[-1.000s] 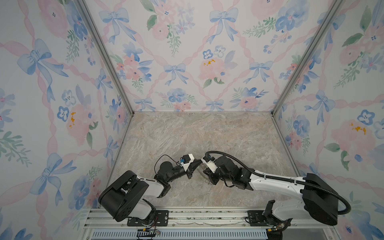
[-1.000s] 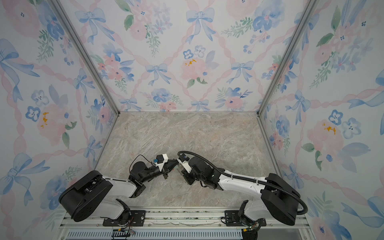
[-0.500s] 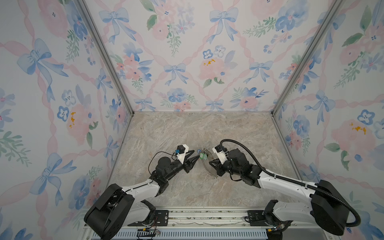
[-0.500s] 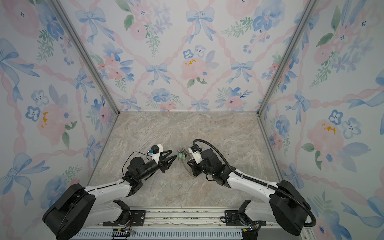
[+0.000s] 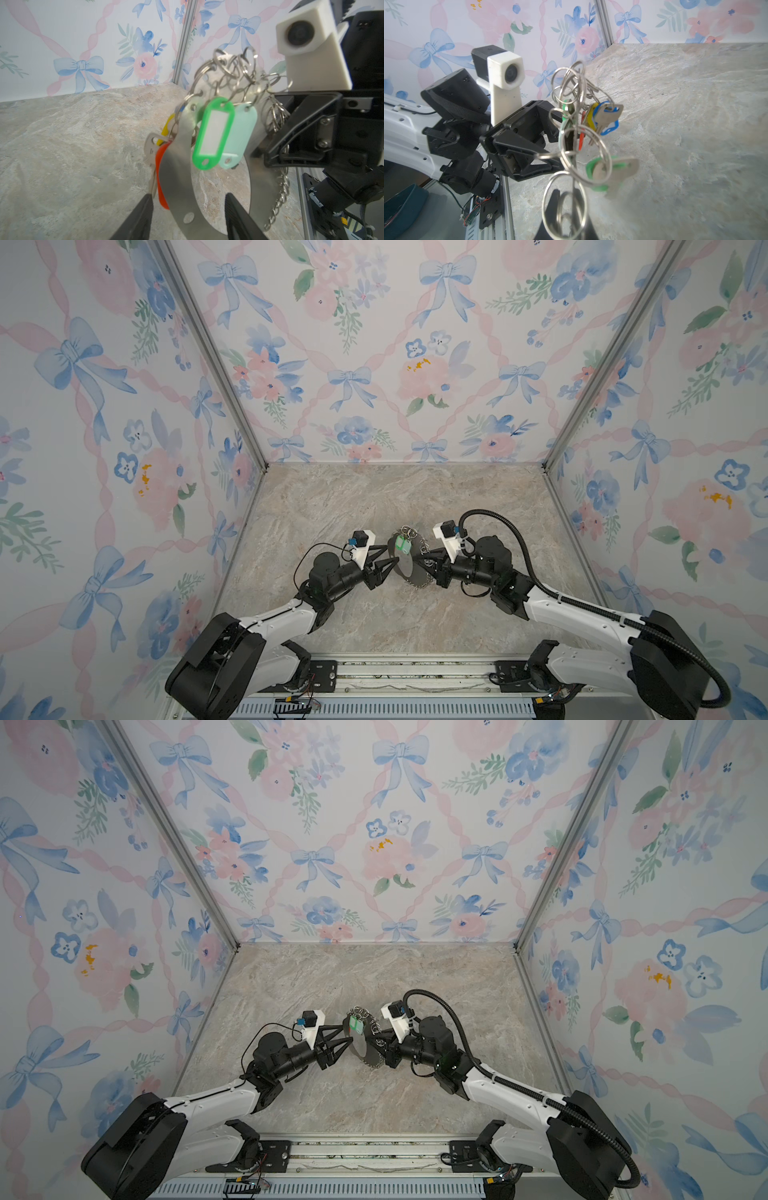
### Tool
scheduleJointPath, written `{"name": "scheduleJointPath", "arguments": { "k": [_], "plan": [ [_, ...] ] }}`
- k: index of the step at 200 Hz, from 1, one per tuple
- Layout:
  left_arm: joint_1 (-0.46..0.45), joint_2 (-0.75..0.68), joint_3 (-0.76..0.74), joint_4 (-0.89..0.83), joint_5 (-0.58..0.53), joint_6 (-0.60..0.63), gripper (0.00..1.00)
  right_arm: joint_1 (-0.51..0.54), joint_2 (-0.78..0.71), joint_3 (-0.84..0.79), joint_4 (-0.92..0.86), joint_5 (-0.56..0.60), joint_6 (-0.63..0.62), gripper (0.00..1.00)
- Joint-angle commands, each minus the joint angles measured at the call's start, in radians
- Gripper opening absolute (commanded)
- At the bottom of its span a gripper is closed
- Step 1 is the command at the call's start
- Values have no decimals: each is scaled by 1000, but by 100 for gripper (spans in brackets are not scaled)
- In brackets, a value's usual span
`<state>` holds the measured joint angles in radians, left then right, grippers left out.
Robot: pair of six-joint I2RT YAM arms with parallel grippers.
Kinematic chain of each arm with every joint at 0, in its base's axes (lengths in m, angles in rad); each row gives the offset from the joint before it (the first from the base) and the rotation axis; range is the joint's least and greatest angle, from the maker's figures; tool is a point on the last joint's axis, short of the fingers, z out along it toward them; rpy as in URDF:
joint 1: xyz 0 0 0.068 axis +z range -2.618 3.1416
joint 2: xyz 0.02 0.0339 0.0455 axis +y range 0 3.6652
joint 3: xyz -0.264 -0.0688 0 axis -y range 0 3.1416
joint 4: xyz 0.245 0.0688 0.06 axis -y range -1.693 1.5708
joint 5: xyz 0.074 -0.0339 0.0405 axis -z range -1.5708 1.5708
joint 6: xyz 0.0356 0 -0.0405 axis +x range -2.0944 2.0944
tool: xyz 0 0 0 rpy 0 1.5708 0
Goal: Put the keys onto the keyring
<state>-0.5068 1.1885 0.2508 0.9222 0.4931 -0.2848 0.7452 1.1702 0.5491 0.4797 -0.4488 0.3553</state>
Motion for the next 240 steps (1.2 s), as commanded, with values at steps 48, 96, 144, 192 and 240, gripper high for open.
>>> {"name": "scheduleJointPath", "arguments": {
  "k": [48,96,144,192,240],
  "plan": [
    [14,62,-13,164,257,-74,45,-1,-71,-19,93,-116,-55,2],
    [8,66,-10,209,296,-98,16,-6,-82,-23,21,-50,-131,1],
    [8,80,-3,209,281,-103,0,-55,-78,-24,-47,-6,-149,10],
    [5,84,-2,209,219,-100,0,-84,-76,-18,-122,41,-153,33],
    [-51,44,119,-184,-33,60,0,-123,-152,-26,-269,239,-185,45]
  ]
}}
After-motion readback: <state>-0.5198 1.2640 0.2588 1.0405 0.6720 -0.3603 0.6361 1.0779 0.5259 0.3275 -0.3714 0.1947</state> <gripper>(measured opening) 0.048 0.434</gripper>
